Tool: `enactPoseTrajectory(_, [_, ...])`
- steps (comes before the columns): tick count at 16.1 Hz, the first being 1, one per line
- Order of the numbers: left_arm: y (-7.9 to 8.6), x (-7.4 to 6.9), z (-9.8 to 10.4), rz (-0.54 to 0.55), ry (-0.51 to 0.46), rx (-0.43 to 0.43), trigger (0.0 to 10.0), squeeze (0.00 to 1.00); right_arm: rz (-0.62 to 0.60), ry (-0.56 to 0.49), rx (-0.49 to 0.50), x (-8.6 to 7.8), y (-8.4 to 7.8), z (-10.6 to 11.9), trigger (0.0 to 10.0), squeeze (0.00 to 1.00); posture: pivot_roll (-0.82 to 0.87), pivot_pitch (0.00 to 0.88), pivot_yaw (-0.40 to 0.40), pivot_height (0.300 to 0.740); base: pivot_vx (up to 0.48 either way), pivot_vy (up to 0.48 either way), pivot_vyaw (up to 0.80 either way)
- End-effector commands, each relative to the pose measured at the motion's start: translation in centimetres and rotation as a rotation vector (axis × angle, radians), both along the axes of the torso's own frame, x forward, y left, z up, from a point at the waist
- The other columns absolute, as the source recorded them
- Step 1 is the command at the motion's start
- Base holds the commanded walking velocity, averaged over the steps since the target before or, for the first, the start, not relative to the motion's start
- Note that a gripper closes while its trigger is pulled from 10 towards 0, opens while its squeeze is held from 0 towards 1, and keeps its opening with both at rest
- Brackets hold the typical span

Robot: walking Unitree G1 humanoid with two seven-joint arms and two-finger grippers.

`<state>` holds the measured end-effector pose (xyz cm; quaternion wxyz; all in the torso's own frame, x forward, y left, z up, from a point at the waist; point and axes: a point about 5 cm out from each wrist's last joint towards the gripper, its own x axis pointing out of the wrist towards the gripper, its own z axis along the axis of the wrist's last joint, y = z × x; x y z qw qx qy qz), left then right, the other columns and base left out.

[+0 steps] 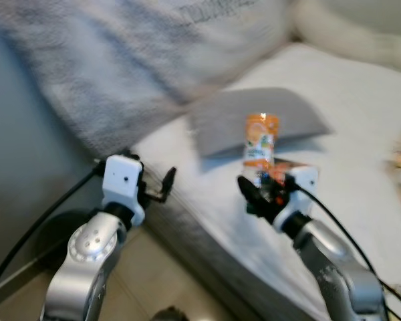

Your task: Clean up the room

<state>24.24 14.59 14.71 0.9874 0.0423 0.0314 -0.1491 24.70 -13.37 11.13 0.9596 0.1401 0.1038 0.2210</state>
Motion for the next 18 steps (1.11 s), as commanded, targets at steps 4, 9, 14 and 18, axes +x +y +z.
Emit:
enactPoseTrajectory(4, [1.4,0.6,0.3,0.111,-0.067,0.079,10.0,0.0,0.052,0.035,-0.012,-0.4,0.2,-0.3,10.0,0.0,0.01,0.011,-0.003,0.74,0.0,0.0,0.8])
enactPoseTrajectory(9, [0.7,0.1,-0.4,0.051,-0.046,0.082,10.0,0.0,0.06,0.052,-0.031,0.2,0.0,-0.6,10.0,0.0,0.03,0.004,-0.027,0.74,0.0,0.0,0.8])
enactPoseTrajectory(14, [0.5,0.5,-0.1,0.051,-0.049,0.041,10.0,0.0,-0.039,0.052,-0.036,0.8,-0.2,-0.7,10.0,0.0,0.02,0.013,-0.019,0.74,0.179,0.0,0.48])
enactPoseTrajectory(18, [0.4,0.5,-0.3,0.044,-0.039,0.031,10.0,0.0,-0.105,-0.006,-0.203,1.0,-0.8,-1.3,10.0,0.0,0.02,0.023,-0.011,0.74,0.326,0.0,0.0])
